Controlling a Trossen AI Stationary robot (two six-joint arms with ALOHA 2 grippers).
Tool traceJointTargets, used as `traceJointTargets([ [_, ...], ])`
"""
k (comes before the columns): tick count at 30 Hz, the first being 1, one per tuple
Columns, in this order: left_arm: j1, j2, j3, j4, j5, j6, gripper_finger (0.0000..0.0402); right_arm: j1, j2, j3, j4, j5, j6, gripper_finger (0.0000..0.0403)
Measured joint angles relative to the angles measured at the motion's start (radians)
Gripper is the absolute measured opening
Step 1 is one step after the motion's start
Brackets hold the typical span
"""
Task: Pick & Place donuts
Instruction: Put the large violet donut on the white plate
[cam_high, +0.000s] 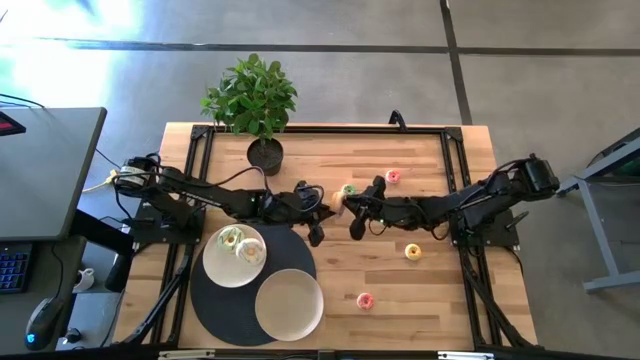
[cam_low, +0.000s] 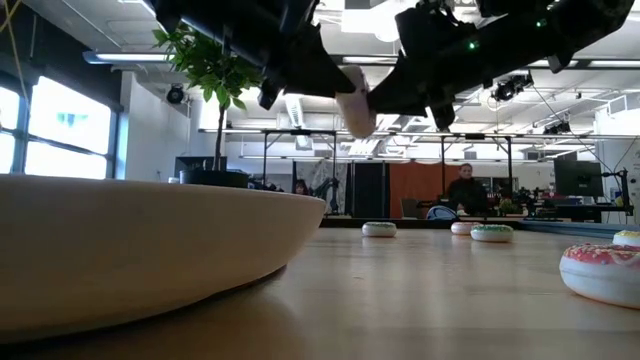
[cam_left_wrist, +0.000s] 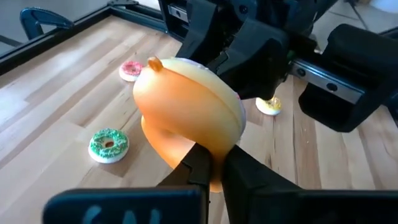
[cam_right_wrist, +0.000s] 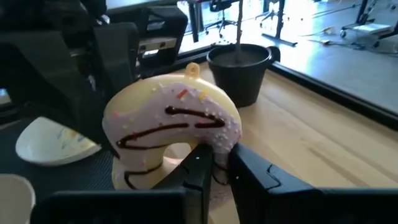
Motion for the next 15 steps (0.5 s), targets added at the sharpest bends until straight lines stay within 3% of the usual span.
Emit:
traceJointTargets([
  [12,0.008,-0.001,0.0,-0.081,0.009,0.0,0.0005,0.0,0.0,0.0,-0.053,-0.068,0.004,0.0119],
  [15,0.008,-0.033,-0.001,-0.164,0.023,-0.001,0.0005,0.001,0.0,0.0,-0.059,-0.083,0.047,0.013],
])
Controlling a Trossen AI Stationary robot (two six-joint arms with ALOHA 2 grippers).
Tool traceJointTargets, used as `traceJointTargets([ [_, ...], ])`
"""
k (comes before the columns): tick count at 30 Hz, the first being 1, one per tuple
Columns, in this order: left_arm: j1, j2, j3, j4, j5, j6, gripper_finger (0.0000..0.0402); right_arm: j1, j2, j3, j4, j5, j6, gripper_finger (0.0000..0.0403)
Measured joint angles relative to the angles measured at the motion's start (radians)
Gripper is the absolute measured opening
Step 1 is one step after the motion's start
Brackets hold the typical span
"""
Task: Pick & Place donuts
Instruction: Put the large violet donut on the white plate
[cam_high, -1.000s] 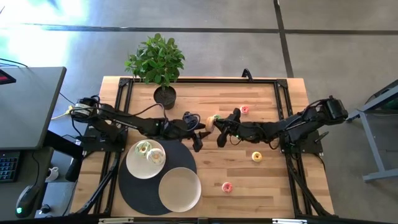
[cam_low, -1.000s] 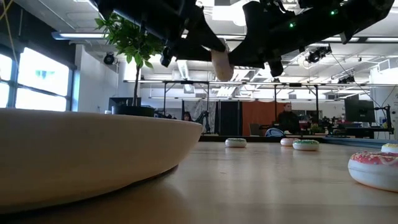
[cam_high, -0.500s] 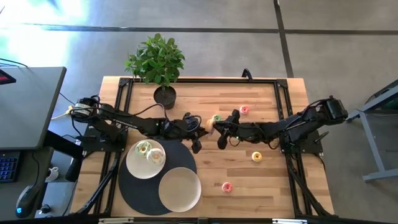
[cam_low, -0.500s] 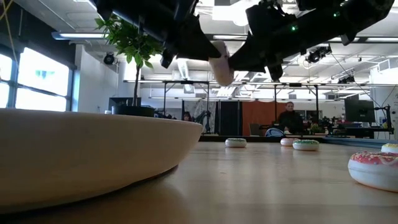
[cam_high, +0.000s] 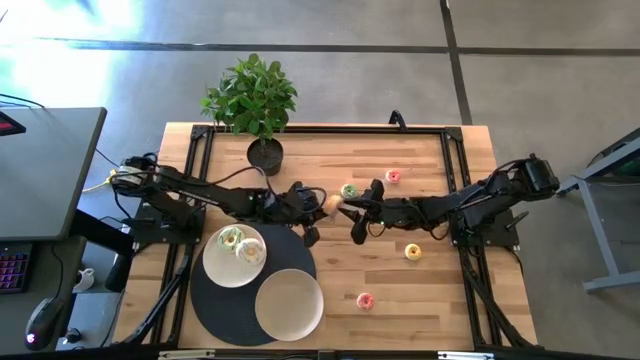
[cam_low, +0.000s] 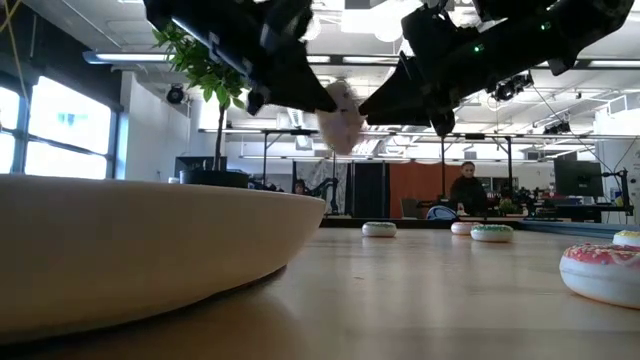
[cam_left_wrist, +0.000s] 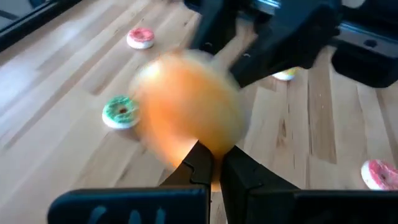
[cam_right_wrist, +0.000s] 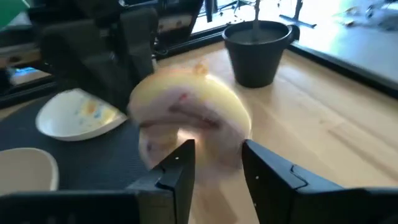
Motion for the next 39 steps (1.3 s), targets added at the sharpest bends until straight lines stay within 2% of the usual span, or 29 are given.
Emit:
traceJointTargets([
  [5,0.001,-0.047,-0.001,-0.173,-0.012,-0.049,0.0005,0.001,0.0,0.0,-0.007,-0.061,0.032,0.0136],
  [9,-0.001,-0.133,0.002,-0.267,0.018,-0.081,0.0005,0.0,0.0,0.0,-0.009,-0.061,0.031,0.0135],
  [13,-0.001,-0.231,0.001,-0.4,0.174,-0.129,0.0005,-0.006,0.0,0.001,-0.009,-0.06,0.028,0.0134],
  [18,-0.004,-0.361,0.003,-0.623,0.503,-0.155,0.0005,-0.029,-0.001,0.001,0.003,-0.06,0.028,0.0134],
  [20,-0.021,-0.397,0.001,-0.742,0.605,-0.124,0.0005,-0.041,-0.001,0.001,0.016,-0.059,0.028,0.0134],
  [23,-0.063,-0.428,0.003,-0.915,0.686,-0.103,0.0005,-0.057,-0.002,0.001,0.03,-0.062,0.028,0.0134],
  [25,-0.1,-0.437,0.0,-1.054,0.7,-0.132,0.0005,-0.064,-0.002,0.001,0.033,-0.076,0.028,0.0134],
  [27,-0.142,-0.437,0.0,-1.121,0.696,-0.156,0.0005,-0.066,-0.002,0.001,0.033,-0.083,0.028,0.0134],
  [29,-0.186,-0.436,-0.009,-1.146,0.703,-0.157,0.0005,-0.066,-0.002,0.001,0.033,-0.086,0.028,0.0134],
  [36,-0.328,-0.411,-0.066,-1.037,0.84,-0.149,0.0005,-0.065,-0.002,0.001,0.033,-0.087,0.028,0.0134],
  [39,-0.375,-0.387,-0.088,-1.024,0.841,-0.129,0.0005,-0.065,-0.002,0.001,0.032,-0.087,0.028,0.0134],
])
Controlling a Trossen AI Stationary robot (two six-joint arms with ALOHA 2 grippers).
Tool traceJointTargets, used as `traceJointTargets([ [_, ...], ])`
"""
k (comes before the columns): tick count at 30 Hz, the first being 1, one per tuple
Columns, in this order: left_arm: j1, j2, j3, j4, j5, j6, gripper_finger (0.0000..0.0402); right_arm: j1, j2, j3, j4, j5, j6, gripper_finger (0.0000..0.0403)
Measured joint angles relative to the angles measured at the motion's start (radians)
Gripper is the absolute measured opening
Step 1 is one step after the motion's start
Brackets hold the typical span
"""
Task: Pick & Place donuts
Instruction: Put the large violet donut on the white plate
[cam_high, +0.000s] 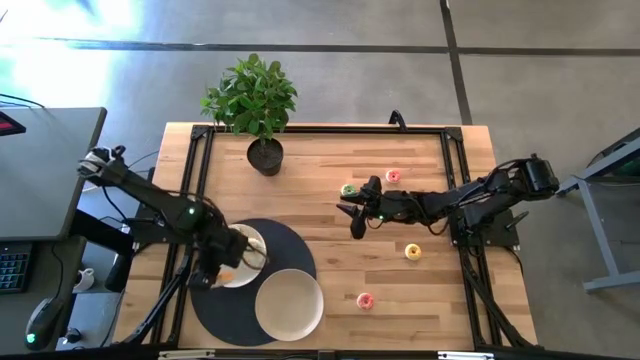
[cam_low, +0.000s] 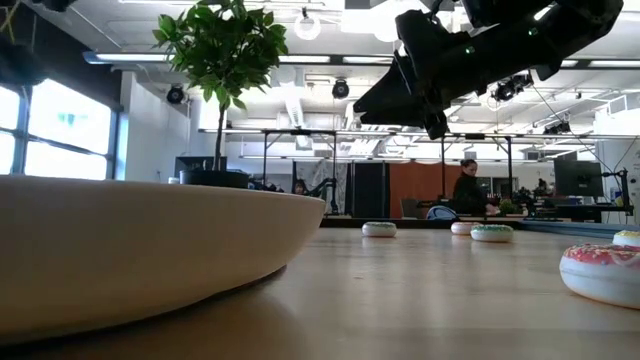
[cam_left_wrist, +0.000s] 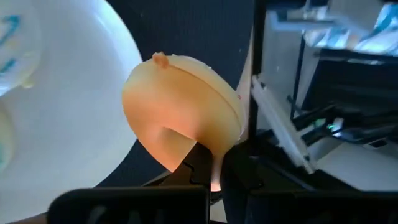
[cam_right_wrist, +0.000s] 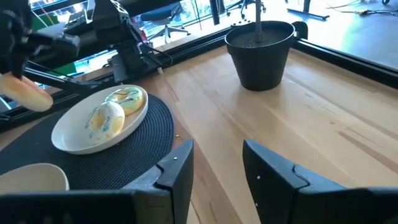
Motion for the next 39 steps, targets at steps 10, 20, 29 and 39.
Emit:
traceJointTargets([
  [10,-0.026,0.079,-0.062,0.032,-0.042,0.035,0.0005,0.0,0.0,0.0,0.008,0.0,0.0,0.0134],
  [20,-0.026,0.147,-0.062,0.061,-0.117,-0.005,0.0009,0.0,0.0,0.0,0.01,0.004,0.0,0.0134],
  [29,-0.026,0.153,-0.062,0.056,-0.253,-0.106,0.0031,0.0,0.0,0.0,0.01,0.004,-0.001,0.0134],
  [39,-0.026,0.153,-0.062,0.035,-0.241,-0.193,0.0033,0.0,0.0,0.0,0.009,0.004,-0.001,0.0134],
])
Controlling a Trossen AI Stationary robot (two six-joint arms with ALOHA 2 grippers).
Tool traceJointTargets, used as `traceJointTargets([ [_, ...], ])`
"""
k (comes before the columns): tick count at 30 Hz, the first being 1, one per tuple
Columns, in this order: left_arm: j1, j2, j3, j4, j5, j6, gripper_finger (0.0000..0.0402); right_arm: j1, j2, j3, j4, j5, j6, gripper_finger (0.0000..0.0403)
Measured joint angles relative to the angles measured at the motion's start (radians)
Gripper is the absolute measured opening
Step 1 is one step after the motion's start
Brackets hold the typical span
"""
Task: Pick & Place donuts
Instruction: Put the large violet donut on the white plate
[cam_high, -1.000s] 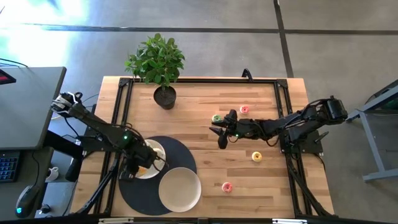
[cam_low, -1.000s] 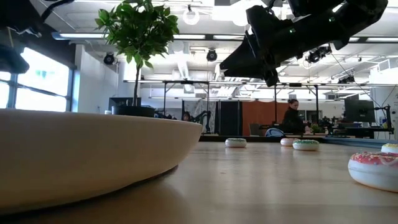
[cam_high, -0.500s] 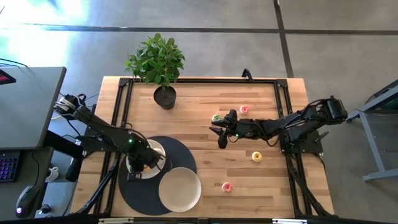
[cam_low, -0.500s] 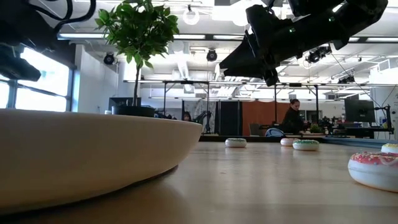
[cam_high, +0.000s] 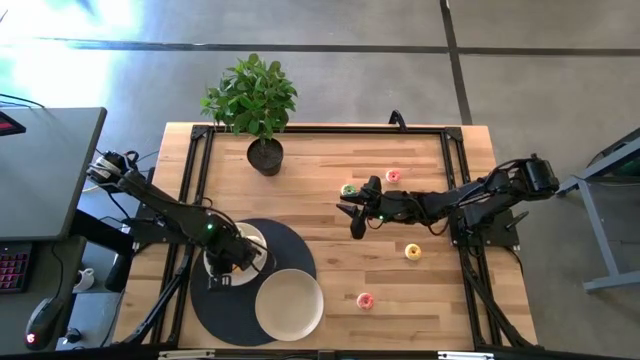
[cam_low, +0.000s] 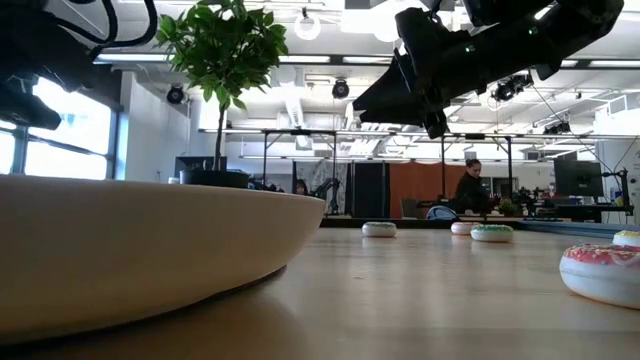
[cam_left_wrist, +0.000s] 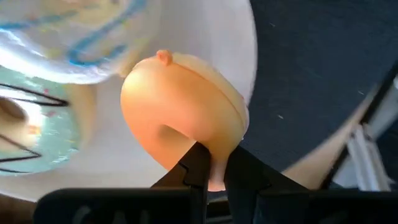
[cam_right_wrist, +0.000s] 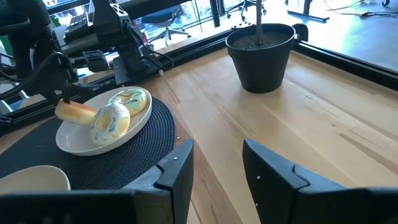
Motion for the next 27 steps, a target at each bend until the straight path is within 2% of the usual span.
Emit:
traceJointTargets([
  [6,0.0,0.0,0.0,0.07,0.102,0.157,0.0017,0.0,0.0,0.0,0.0,0.0,0.0,0.0134],
  [11,0.0,-0.004,0.0,0.091,0.076,0.212,0.0005,0.0,0.0,0.0,0.0,0.0,0.0,0.0134],
  [17,0.0,-0.004,0.0,0.093,-0.025,0.099,0.002,0.0,0.0,0.0,0.0,0.0,0.0,0.0134],
  [24,0.0,-0.003,0.0,0.092,-0.006,0.034,0.0036,0.0,0.0,0.0,0.0,0.0,0.0,0.0134],
  [27,0.0,-0.004,0.0,0.083,-0.033,0.007,0.0045,0.0,0.0,0.0,0.0,0.0,0.0,0.0134],
])
